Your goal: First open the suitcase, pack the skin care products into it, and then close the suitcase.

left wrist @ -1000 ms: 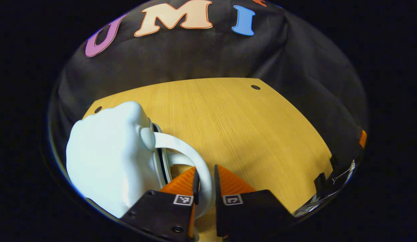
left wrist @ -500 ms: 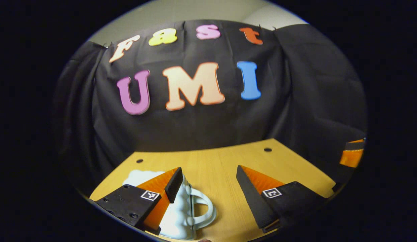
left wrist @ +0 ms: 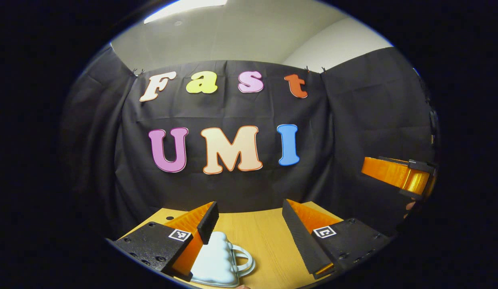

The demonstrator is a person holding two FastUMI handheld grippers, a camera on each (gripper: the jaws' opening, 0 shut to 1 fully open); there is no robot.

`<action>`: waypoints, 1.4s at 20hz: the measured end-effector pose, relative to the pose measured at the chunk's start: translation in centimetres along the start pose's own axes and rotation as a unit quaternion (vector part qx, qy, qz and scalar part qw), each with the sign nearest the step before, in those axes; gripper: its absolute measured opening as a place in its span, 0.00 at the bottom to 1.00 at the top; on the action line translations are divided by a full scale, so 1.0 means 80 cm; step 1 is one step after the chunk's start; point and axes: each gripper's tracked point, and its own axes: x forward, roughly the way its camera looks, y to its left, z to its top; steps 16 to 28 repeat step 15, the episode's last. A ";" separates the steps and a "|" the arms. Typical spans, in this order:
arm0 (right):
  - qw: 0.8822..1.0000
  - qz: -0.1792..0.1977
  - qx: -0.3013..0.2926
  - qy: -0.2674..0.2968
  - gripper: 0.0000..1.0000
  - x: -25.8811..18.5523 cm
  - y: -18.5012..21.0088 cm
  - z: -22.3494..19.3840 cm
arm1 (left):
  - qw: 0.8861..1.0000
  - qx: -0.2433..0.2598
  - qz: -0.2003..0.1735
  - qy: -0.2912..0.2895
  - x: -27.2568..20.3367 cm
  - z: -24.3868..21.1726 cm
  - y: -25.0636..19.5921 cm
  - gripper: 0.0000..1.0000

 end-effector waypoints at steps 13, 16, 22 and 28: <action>0.999 0.005 -0.028 -0.035 0.98 -0.043 0.051 0.041 | 0.999 -0.007 -0.028 -0.043 -0.025 0.046 0.011 0.94; 0.999 0.003 -0.031 -0.033 0.98 -0.047 0.051 0.042 | 0.999 -0.008 -0.031 -0.040 -0.027 0.045 0.012 0.94; 0.999 0.003 -0.031 -0.033 0.98 -0.047 0.051 0.042 | 0.999 -0.008 -0.031 -0.040 -0.027 0.045 0.012 0.94; 0.999 0.003 -0.031 -0.033 0.98 -0.047 0.051 0.042 | 0.999 -0.008 -0.031 -0.040 -0.027 0.045 0.012 0.94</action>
